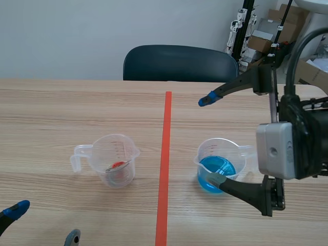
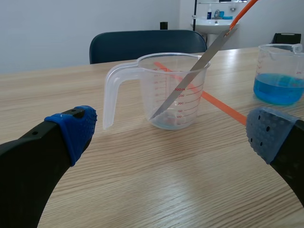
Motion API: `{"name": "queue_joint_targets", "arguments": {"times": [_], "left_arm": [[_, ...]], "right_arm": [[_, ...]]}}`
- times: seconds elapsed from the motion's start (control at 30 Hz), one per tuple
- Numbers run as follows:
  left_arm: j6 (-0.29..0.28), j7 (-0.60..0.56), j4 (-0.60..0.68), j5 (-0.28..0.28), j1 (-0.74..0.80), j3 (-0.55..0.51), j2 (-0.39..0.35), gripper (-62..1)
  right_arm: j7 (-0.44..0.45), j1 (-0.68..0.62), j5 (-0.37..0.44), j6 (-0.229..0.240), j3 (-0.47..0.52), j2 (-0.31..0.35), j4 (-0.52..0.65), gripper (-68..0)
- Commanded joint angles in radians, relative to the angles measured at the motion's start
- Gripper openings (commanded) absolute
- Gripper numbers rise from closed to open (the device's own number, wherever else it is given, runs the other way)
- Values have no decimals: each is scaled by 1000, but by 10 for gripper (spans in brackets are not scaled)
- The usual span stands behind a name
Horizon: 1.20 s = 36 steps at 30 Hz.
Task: Do the redox reaction experiment. lift the metal plate out of the left beaker
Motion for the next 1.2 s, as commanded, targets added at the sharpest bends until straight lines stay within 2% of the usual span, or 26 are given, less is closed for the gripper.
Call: {"name": "queue_joint_targets", "arguments": {"times": [0.0, 0.27, 0.47, 0.57, 0.93, 1.17], "left_arm": [[-2, -25, 8, -7, 2, -5, -1, 14], [-2, -24, 8, -7, 3, -5, -1, 14], [-2, -24, 8, -7, 3, -5, -1, 14], [-2, -24, 8, -7, 3, -5, -1, 14], [-2, -24, 8, -7, 3, -5, -1, 14], [-2, -24, 8, -7, 3, -5, -1, 14]], "right_arm": [[1, 45, 13, -7, -19, 10, -8, 4], [-58, 178, -5, -55, -200, 0, -31, 4], [-112, 261, -7, -56, -307, -32, -42, 4], [-142, 296, -12, -77, -357, -51, -47, 4], [-219, 448, -13, -77, -550, -142, -103, 4], [-236, 535, -13, -85, -662, -204, -148, 4]]}}
